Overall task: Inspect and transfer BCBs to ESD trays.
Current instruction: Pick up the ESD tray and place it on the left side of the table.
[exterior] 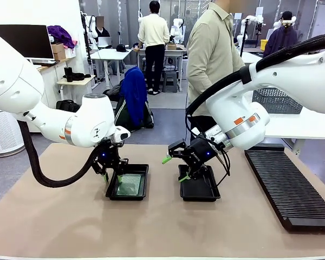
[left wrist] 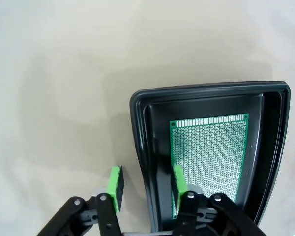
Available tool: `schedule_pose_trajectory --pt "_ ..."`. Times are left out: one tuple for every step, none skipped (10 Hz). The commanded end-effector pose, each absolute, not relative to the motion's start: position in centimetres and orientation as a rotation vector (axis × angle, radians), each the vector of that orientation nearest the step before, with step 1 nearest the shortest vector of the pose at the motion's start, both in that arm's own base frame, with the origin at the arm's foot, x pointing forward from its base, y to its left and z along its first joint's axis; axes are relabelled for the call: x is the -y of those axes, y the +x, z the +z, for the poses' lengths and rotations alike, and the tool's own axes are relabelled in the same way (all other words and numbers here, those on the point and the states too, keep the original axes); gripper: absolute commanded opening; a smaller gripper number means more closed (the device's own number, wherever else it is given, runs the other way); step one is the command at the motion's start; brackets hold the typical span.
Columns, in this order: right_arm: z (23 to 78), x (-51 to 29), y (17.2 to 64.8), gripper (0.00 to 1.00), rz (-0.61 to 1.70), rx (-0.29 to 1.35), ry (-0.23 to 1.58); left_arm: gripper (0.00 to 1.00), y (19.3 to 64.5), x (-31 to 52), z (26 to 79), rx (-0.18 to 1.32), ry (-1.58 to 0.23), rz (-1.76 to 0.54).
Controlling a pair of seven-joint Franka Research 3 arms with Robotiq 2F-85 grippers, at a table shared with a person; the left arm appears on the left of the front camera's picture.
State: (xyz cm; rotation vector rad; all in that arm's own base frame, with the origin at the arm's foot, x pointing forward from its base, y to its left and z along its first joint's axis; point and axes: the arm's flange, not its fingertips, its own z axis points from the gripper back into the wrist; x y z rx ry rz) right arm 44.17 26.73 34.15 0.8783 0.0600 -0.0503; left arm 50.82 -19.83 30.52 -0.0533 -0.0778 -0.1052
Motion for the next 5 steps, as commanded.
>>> schedule_pose_trajectory --pt "34.12 -26.69 44.17 1.00 -0.052 -0.061 0.873 0.48 50.75 19.35 30.64 0.092 -0.074 -0.113" --pt "34.12 -26.69 44.17 1.00 -0.052 -0.061 0.873 0.43 50.69 19.26 30.75 0.093 -0.070 -0.110" --pt "34.12 -26.69 44.17 1.00 -0.052 -0.061 0.873 0.41 50.58 19.18 30.88 0.096 -0.069 -0.110" --pt "34.12 -26.69 44.17 1.00 -0.052 -0.061 0.873 0.36 50.51 19.16 30.97 0.096 -0.067 -0.109" --pt "34.12 -26.69 44.17 1.00 -0.052 -0.061 0.873 0.34 50.52 19.21 31.02 0.095 -0.064 -0.107"
